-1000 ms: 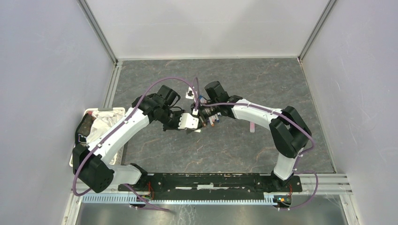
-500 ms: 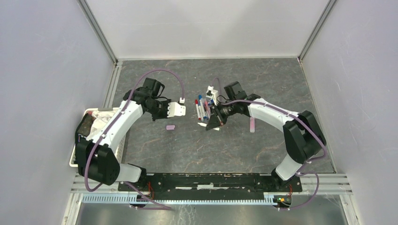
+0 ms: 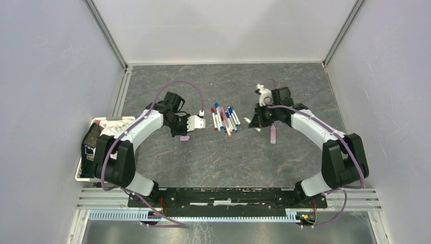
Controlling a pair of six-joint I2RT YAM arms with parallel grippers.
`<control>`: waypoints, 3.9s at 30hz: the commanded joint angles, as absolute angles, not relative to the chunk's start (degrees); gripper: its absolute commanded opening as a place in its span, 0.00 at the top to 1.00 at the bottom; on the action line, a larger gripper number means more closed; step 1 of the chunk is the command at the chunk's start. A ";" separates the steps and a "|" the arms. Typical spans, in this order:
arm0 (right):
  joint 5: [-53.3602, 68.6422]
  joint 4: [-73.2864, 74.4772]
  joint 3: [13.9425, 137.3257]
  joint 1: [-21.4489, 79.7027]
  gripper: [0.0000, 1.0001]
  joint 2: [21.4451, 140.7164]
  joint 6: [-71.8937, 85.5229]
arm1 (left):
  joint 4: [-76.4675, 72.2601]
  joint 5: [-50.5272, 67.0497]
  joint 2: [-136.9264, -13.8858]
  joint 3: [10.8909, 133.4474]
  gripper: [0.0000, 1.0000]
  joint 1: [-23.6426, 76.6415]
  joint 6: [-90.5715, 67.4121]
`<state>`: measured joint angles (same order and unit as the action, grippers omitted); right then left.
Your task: Open the pen caps
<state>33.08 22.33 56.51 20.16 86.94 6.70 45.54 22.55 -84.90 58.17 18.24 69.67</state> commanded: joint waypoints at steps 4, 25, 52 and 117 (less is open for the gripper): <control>6.30 16.82 47.30 10.40 1.00 78.25 15.19 | 35.47 20.38 -90.31 55.29 0.94 19.51 62.84; -8.68 12.70 43.19 8.15 0.81 85.87 14.68 | 42.21 25.16 -90.05 60.22 0.22 19.46 55.04; -8.91 17.86 54.10 15.02 0.42 82.43 15.84 | 44.63 8.49 -88.20 81.81 0.00 16.06 25.30; 36.77 19.19 69.80 28.82 1.00 94.68 8.01 | 58.54 39.45 -79.20 73.91 0.00 17.86 59.47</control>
